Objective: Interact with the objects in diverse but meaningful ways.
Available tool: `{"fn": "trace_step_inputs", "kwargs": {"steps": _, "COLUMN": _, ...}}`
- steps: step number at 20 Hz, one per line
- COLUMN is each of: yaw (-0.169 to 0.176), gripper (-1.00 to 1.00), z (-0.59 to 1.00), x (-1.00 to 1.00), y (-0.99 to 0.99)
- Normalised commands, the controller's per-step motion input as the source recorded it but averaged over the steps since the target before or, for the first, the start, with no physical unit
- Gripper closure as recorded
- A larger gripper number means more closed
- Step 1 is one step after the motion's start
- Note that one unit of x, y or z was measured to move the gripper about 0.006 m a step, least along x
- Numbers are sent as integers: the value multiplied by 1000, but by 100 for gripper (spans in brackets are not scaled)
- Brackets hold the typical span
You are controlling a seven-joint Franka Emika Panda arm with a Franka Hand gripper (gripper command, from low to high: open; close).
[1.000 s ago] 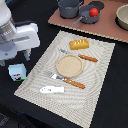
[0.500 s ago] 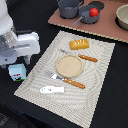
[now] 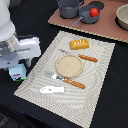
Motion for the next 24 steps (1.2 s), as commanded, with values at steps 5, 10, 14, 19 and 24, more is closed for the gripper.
{"fn": "trace_step_inputs", "kwargs": {"steps": 5, "yaw": -12, "gripper": -100, "z": -195, "x": -117, "y": -136}}
{"fn": "trace_step_inputs", "kwargs": {"steps": 10, "yaw": -13, "gripper": 100, "z": -34, "x": 0, "y": -102}}
{"fn": "trace_step_inputs", "kwargs": {"steps": 14, "yaw": -12, "gripper": 100, "z": -18, "x": 0, "y": -91}}
{"fn": "trace_step_inputs", "kwargs": {"steps": 19, "yaw": -5, "gripper": 100, "z": -56, "x": 0, "y": -90}}
{"fn": "trace_step_inputs", "kwargs": {"steps": 24, "yaw": 0, "gripper": 100, "z": -22, "x": 0, "y": -45}}
